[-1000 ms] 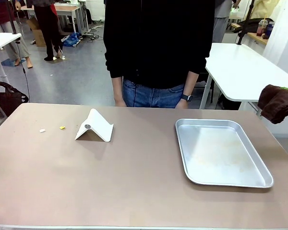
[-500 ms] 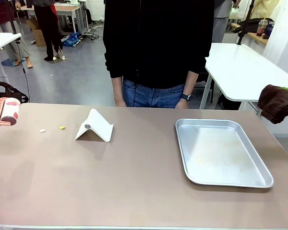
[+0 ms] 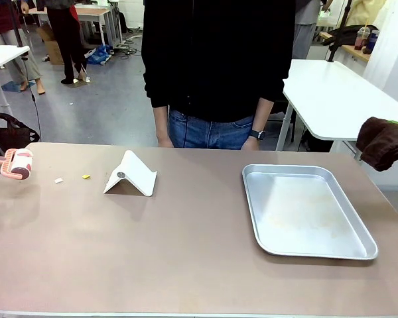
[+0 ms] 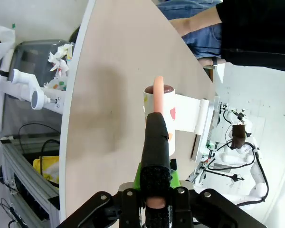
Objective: Clean the surface of the table.
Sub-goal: Clean the area not pointed to by the person.
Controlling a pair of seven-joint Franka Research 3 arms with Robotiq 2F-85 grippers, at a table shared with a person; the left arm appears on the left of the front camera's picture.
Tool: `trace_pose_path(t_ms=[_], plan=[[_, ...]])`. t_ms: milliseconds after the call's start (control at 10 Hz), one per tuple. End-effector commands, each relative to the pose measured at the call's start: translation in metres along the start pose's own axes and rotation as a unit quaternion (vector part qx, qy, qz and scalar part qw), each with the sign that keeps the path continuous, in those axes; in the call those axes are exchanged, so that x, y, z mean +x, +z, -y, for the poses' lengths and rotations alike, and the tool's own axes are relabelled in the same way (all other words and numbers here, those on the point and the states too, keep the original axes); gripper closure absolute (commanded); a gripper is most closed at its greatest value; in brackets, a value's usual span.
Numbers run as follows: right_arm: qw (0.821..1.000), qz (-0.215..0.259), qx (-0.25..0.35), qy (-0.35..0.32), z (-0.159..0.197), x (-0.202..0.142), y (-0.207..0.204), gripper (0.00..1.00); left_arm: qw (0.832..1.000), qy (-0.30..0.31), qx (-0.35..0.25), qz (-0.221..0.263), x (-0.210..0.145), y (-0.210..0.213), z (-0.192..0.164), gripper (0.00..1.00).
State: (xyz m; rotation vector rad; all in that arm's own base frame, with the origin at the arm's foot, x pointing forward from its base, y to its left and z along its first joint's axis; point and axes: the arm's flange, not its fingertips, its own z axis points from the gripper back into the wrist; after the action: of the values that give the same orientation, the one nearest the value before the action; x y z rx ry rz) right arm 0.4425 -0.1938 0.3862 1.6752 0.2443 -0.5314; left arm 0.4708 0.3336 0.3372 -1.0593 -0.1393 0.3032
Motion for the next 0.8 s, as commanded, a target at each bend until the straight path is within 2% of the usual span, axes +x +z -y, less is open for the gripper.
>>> trace_pose_path(t_ms=[0,700], plan=[[1.000,-0.001,0.001,0.000,-0.005,-0.003,-0.003,0.87,1.000,0.017,-0.011,-0.011,0.004,-0.007,0.000,0.78],[1.000,-0.001,0.001,0.000,-0.005,-0.003,-0.003,0.87,0.998,0.025,0.039,-0.048,0.004,-0.056,-0.012,0.78]])
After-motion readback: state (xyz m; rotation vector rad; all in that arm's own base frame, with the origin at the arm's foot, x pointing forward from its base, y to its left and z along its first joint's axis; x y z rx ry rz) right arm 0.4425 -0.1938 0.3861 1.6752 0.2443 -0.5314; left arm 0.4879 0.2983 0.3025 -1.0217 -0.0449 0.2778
